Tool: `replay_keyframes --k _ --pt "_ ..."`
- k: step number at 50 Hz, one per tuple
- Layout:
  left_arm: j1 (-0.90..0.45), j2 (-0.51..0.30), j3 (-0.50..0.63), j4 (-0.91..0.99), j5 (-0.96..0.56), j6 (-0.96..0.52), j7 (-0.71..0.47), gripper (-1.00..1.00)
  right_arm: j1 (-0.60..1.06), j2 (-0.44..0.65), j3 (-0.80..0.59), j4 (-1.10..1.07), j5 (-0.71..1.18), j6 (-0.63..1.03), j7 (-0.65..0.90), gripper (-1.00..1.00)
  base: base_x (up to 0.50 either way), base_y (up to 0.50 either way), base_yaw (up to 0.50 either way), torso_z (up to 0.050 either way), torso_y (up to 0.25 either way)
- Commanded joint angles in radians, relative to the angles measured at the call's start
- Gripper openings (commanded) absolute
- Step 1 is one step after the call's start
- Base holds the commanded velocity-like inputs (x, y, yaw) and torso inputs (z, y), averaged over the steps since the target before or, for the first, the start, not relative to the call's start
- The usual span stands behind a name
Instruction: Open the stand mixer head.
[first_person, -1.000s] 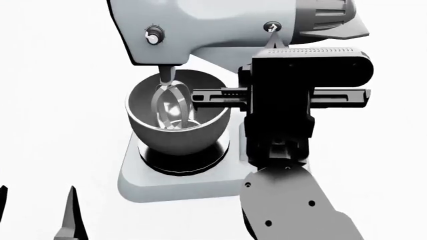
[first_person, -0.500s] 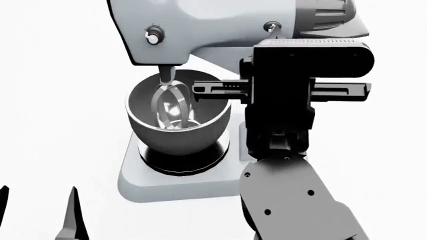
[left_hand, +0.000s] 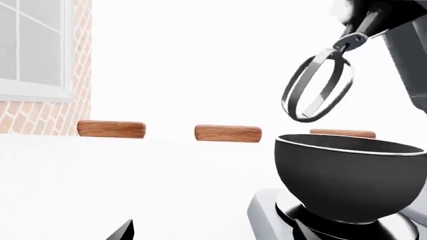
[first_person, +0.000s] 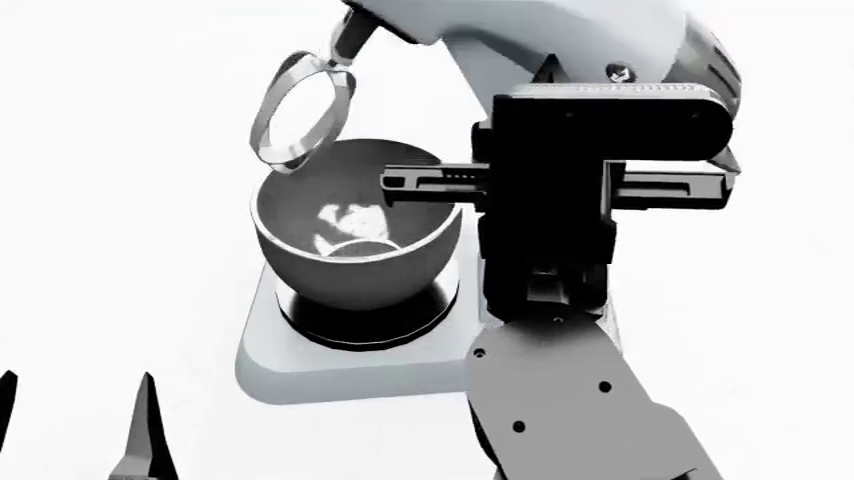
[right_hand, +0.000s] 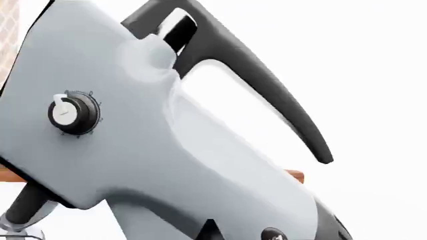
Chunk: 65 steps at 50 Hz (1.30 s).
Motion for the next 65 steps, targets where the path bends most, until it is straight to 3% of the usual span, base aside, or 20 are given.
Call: replay_keyframes --k 1,8,15,24,25,28,30,32,33,34,35,36,37,38,39,41,45,65 --pt "-0.001 -0.001 0.001 0.000 -0.005 0.001 -0.004 1.00 0.036 -0.008 0.004 0.133 0.037 -0.060 -0.050 -1.00 0.00 0.00 0.00 0.000 0.000" --pt "-0.002 -0.002 0.002 -0.002 -0.006 0.001 -0.006 1.00 0.017 -0.004 -0.011 0.140 0.024 -0.082 -0.042 -1.00 0.01 0.00 0.00 0.000 0.000" --pt "-0.003 -0.004 0.009 -0.004 0.000 0.002 -0.006 1.00 -0.220 0.068 -0.053 -0.078 -0.016 -0.171 -0.005 -1.00 0.00 0.00 0.00 0.000 0.000" --pt "-0.003 -0.008 0.019 -0.006 0.006 -0.003 -0.005 1.00 -0.606 0.171 -0.083 -0.208 -0.043 -0.471 -0.034 -1.00 0.00 0.00 0.00 0.000 0.000" --pt "-0.003 -0.008 0.019 -0.006 0.010 -0.004 -0.008 1.00 -0.641 0.167 -0.060 -0.206 0.023 -0.514 -0.060 -1.00 0.00 0.00 0.00 0.000 0.000" --pt "-0.005 -0.010 0.021 -0.010 0.010 -0.009 -0.008 1.00 -0.709 0.190 -0.077 -0.198 -0.128 -0.597 0.005 -1.00 0.00 0.00 0.00 0.000 0.000" --pt "-0.005 -0.010 0.022 -0.012 0.013 -0.010 -0.010 1.00 -0.742 0.201 -0.038 -0.184 -0.060 -0.674 -0.021 -1.00 0.00 0.00 0.00 0.000 0.000" --pt "-0.005 -0.010 0.022 -0.013 0.016 -0.013 -0.014 1.00 -0.766 0.212 -0.079 -0.160 -0.233 -0.688 0.031 -1.00 0.00 0.00 0.00 0.000 0.000" --pt "-0.006 -0.011 0.022 -0.016 0.017 -0.013 -0.014 1.00 -0.783 0.210 -0.057 -0.150 -0.133 -0.738 -0.001 -1.00 0.00 0.00 0.00 0.000 0.000" --pt "-0.006 -0.011 0.022 -0.017 0.017 -0.014 -0.015 1.00 -0.797 0.207 -0.034 -0.145 -0.133 -0.750 0.023 1.00 0.00 0.00 0.00 0.000 0.000" --pt "-0.006 -0.011 0.021 -0.018 0.017 -0.018 -0.018 1.00 -0.813 0.212 -0.037 -0.154 -0.283 -0.767 0.135 1.00 0.00 0.00 0.00 0.000 0.000" --pt "-0.006 -0.012 0.021 -0.020 0.018 -0.019 -0.019 1.00 -0.828 0.226 -0.054 -0.155 -0.328 -0.781 0.093 1.00 0.00 0.00 0.00 0.000 0.000" --pt "-0.007 -0.012 0.021 -0.022 0.019 -0.019 -0.020 1.00 -0.844 0.232 -0.043 -0.133 -0.256 -0.851 0.073 1.00 0.00 0.00 0.00 0.000 0.000" --pt "-0.007 -0.012 0.021 -0.023 0.020 -0.021 -0.021 1.00 -0.856 0.231 -0.044 -0.104 -0.345 -0.811 0.114 1.00 0.00 0.00 0.00 0.000 0.000" --pt "-0.007 -0.013 0.022 -0.023 0.019 -0.026 -0.022 1.00 -0.874 0.231 -0.032 -0.059 -0.369 -0.884 0.150 1.00 0.00 0.00 0.00 0.000 0.000" --pt "-0.008 -0.013 0.022 -0.029 0.023 -0.029 -0.025 1.00 -0.862 0.247 -0.028 -0.081 -0.325 -0.828 0.115 1.00 0.00 0.00 0.00 0.000 0.000" --pt "-0.009 -0.015 0.027 -0.036 0.028 -0.038 -0.027 1.00 -0.894 0.270 0.002 -0.122 -0.219 -0.891 0.092 1.00 0.00 0.00 0.00 0.000 0.000" --pt "-0.012 -0.017 0.032 -0.045 0.029 -0.044 -0.035 1.00 -0.852 0.289 -0.014 -0.074 -0.198 -0.860 0.048 1.00 0.00 0.00 0.00 0.000 0.000"
